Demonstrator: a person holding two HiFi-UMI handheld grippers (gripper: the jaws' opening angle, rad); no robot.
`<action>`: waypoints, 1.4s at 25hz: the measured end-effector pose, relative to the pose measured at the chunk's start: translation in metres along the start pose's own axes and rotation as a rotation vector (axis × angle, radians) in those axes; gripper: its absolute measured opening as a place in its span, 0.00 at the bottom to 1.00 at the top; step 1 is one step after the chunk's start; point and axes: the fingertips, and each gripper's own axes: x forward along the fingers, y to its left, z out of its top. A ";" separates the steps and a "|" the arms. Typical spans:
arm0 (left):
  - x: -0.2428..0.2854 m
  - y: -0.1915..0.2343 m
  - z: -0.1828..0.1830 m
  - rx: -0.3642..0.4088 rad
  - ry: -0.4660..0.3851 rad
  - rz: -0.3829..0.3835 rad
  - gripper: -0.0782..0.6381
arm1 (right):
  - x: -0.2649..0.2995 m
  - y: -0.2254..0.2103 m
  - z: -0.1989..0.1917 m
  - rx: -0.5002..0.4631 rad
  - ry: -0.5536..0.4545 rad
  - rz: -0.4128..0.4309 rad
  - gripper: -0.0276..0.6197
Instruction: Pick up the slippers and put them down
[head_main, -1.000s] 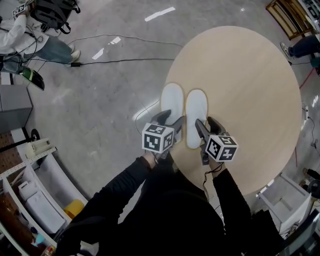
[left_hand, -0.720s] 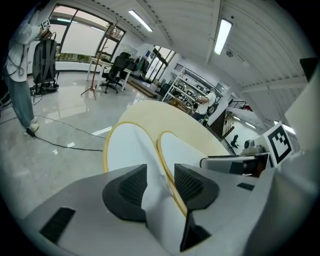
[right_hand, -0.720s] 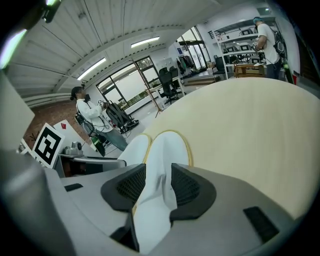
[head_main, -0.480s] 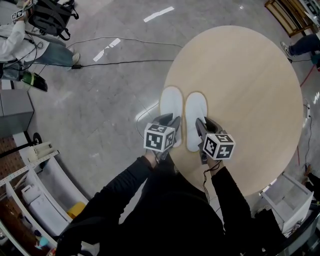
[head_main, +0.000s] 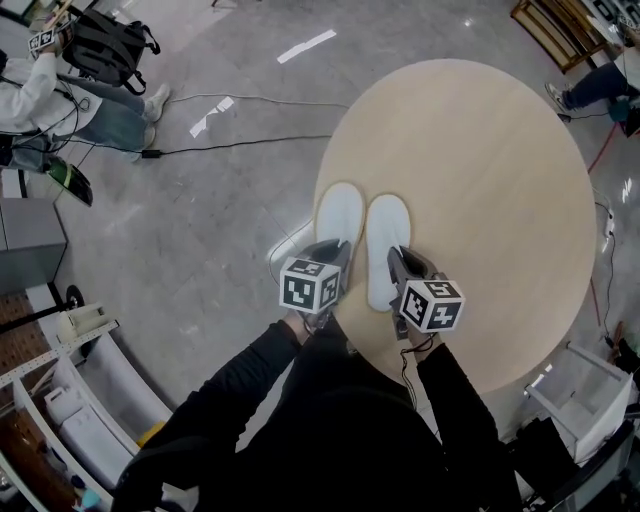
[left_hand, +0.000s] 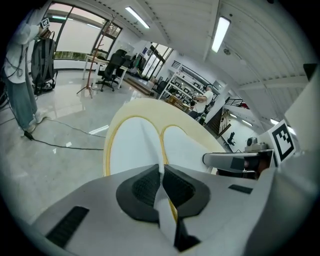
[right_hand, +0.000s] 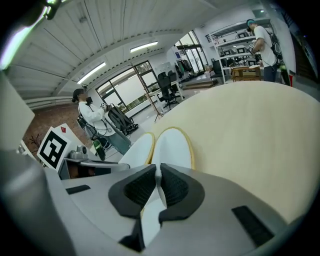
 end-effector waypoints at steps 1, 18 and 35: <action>-0.009 0.002 -0.004 0.006 -0.006 -0.005 0.16 | -0.004 0.009 -0.004 -0.001 -0.011 -0.001 0.10; 0.001 -0.152 -0.006 0.172 -0.017 -0.287 0.16 | -0.174 -0.069 -0.029 0.149 -0.203 -0.142 0.10; -0.061 -0.315 -0.086 0.328 -0.034 -0.379 0.16 | -0.352 -0.101 -0.078 0.195 -0.455 -0.189 0.10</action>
